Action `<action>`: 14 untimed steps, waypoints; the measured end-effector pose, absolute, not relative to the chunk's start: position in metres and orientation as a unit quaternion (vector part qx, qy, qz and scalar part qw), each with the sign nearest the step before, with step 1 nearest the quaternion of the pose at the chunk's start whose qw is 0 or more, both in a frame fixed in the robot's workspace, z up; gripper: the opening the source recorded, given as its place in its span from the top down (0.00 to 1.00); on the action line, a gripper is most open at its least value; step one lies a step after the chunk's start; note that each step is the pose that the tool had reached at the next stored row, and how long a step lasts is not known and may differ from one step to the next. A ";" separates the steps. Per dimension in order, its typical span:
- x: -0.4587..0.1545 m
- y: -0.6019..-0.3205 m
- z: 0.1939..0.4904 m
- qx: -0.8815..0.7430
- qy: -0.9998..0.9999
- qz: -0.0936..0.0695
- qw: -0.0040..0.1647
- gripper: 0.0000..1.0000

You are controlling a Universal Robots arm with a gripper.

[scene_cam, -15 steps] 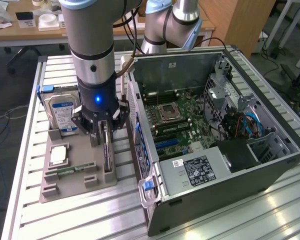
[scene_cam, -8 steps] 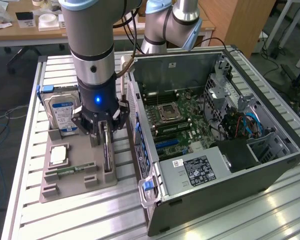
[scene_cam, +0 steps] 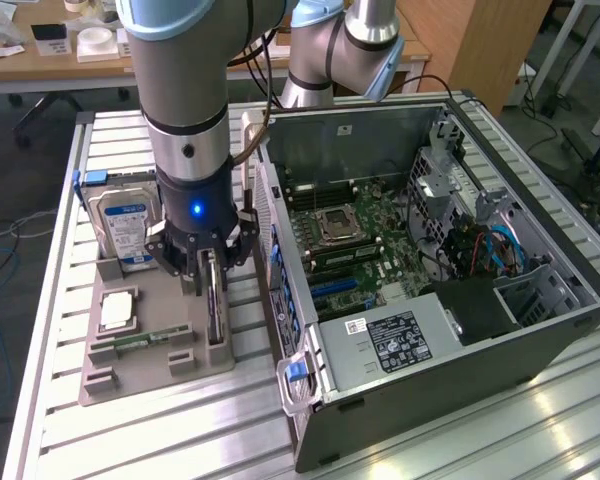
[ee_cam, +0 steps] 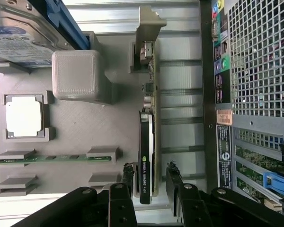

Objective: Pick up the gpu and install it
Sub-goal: 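Pick up the gpu and move the gpu toward the slot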

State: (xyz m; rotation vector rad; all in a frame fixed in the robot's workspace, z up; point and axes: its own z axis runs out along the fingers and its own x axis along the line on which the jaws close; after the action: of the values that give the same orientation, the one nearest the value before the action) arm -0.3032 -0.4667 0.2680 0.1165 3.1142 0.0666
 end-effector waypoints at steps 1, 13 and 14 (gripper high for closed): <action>-0.303 -0.467 0.267 0.037 0.999 0.021 0.012 0.58; -0.303 -0.467 0.263 0.037 0.999 0.021 0.012 0.58; -0.303 -0.467 0.262 0.037 0.999 0.021 0.012 0.58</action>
State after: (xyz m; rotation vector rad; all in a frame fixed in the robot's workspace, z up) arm -0.3032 -0.4667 0.2618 0.1165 3.1141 0.0667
